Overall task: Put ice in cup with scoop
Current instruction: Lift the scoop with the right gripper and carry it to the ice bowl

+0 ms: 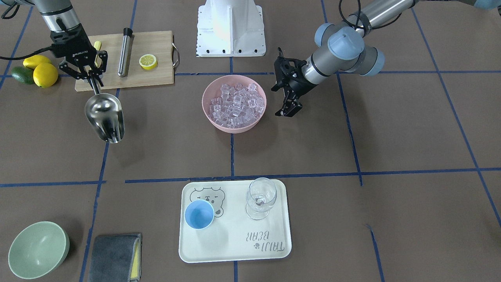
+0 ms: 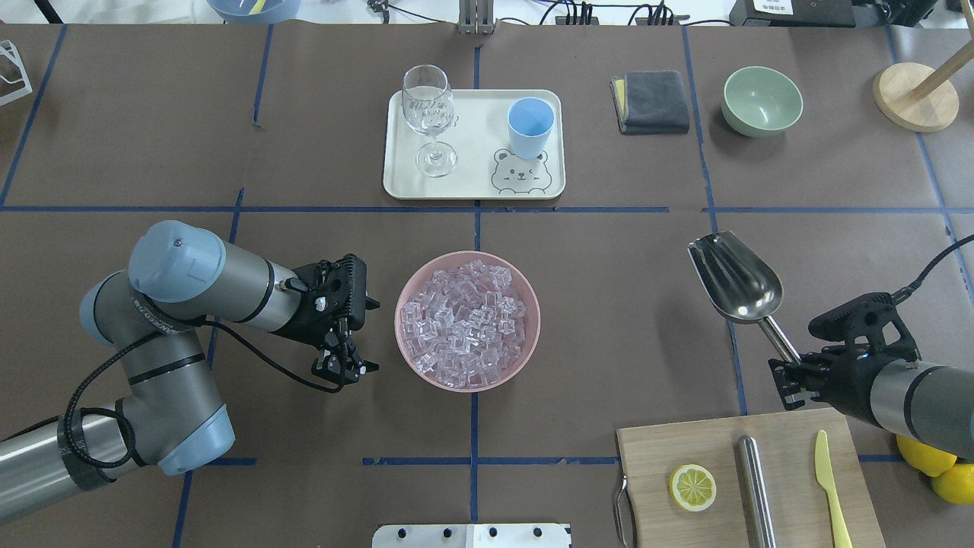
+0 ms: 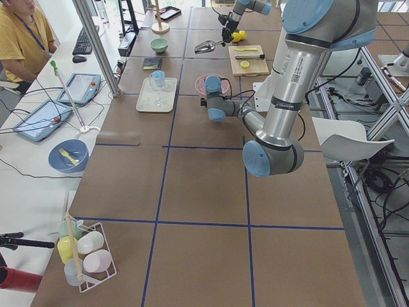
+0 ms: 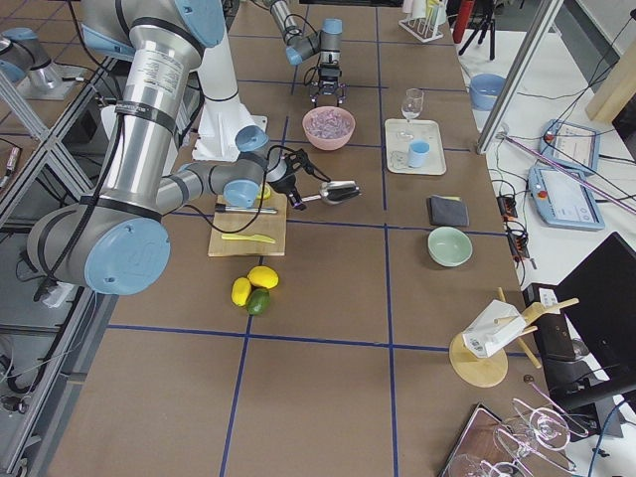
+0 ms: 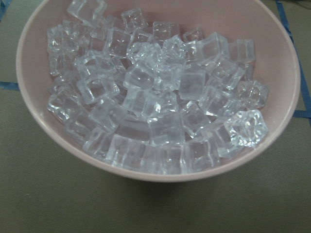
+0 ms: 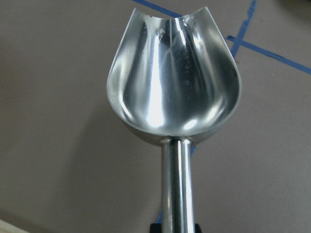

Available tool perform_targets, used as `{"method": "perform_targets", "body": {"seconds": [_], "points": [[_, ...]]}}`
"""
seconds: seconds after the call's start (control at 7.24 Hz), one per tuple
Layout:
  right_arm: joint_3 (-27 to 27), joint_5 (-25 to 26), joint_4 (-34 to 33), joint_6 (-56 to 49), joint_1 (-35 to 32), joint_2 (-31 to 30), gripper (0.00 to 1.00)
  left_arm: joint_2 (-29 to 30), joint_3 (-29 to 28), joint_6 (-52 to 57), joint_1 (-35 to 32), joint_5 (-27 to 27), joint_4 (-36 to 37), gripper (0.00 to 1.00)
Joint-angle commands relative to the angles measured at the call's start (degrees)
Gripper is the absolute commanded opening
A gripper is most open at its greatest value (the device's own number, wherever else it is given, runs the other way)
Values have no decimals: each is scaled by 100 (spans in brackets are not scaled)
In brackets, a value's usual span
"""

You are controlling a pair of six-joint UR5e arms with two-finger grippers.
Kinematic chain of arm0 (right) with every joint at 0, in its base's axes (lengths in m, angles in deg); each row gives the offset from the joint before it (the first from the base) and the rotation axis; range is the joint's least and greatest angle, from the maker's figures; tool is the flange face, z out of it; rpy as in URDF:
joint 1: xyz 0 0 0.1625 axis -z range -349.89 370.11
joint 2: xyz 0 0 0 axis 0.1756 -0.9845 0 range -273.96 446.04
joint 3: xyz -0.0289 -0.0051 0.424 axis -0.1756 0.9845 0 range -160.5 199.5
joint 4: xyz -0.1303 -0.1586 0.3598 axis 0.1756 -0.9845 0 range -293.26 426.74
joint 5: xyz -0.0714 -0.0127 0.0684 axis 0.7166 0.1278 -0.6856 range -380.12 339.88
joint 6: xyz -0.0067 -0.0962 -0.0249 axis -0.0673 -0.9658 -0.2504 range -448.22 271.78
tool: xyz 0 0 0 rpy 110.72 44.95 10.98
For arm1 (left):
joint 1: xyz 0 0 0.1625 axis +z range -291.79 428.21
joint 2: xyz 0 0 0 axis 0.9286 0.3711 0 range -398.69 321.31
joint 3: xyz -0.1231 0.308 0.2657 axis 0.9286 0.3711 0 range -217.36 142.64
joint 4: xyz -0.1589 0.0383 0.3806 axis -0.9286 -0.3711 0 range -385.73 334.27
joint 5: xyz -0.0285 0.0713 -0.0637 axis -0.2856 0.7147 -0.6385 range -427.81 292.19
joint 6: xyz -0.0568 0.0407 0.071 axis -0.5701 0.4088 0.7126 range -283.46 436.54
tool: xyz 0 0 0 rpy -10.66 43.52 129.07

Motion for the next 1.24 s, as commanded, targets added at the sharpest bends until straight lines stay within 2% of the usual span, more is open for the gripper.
{"method": "perform_targets", "body": {"seconds": [0.0,0.14,0.28,0.55,0.69,0.97,1.1], "points": [[-232,-370,-61,-470,-33,387,0,25,-10,0,1,-2,-3,100],[-233,-755,-70,-478,-77,573,0,25,-28,0,10,7,-3,100],[-241,-1507,-166,-644,-304,662,0,25,-28,0,1,7,6,100],[-259,-1708,-411,-1161,-376,802,0,16,-37,0,1,7,6,100],[-329,-1717,-1066,-1582,-411,1256,0,42,-89,0,10,7,-3,100],[-514,-1717,-3102,-1647,-412,2659,0,42,-107,0,10,7,-55,100],[-584,-1708,-3764,-1656,-385,3128,0,25,-133,0,10,7,-125,100]]}}
